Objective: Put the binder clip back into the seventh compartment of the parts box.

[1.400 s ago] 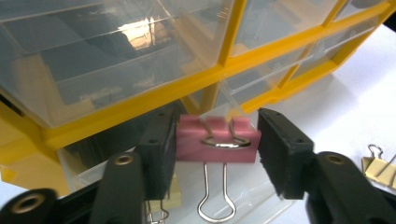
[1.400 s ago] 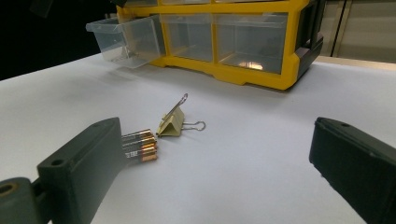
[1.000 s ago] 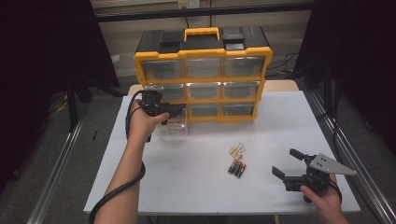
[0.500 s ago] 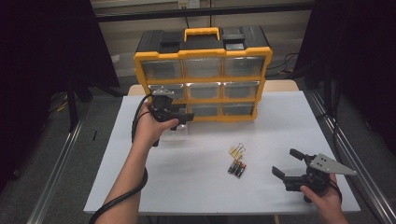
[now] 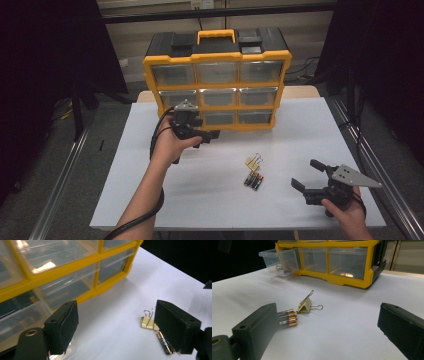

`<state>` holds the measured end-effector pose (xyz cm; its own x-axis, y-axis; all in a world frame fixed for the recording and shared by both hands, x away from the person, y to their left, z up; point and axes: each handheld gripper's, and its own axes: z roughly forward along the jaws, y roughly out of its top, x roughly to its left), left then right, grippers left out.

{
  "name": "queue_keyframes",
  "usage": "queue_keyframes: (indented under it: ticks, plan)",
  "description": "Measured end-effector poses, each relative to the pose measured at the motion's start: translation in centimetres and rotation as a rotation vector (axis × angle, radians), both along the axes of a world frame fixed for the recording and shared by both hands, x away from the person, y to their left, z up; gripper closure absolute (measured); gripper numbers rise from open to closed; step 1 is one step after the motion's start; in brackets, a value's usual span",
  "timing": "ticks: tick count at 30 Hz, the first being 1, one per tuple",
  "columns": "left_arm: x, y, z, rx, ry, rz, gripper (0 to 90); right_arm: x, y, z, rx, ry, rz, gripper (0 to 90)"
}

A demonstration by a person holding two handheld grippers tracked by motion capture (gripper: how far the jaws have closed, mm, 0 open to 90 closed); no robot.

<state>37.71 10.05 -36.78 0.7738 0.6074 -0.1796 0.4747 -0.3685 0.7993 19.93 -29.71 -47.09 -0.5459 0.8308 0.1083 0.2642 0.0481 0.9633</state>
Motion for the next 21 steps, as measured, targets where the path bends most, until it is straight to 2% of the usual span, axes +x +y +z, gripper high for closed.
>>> queue_keyframes:
  ticks: [2, 4, 10, 14, 15, 21]
  plan:
    - [-0.3, -0.3, -0.1, 0.013, -0.007, -0.011, 18.5, 0.0, 0.0, 0.0, 0.002, 0.001, -0.002, 2.5]
    - [-0.6, -0.7, -0.2, -0.001, -0.006, -0.015, 18.0, 0.0, 0.0, 0.0, 0.001, 0.000, -0.002, 2.5]
    - [-1.5, -1.8, -0.8, -0.005, -0.014, -0.055, 16.9, 0.0, 0.0, 0.0, -0.009, -0.002, 0.008, 2.5]
    - [-2.1, -2.4, -1.3, 0.026, -0.015, -0.077, 16.4, 0.0, 0.0, 0.0, -0.006, -0.004, 0.006, 2.5]
    - [-2.3, -2.7, -1.5, 0.013, -0.019, -0.081, 16.3, 0.0, 0.0, 0.0, -0.005, -0.003, 0.004, 2.5]
    - [-3.0, -3.6, -2.3, 0.007, -0.011, -0.112, 16.1, 0.0, 0.0, 0.0, -0.003, -0.002, 0.004, 2.5]
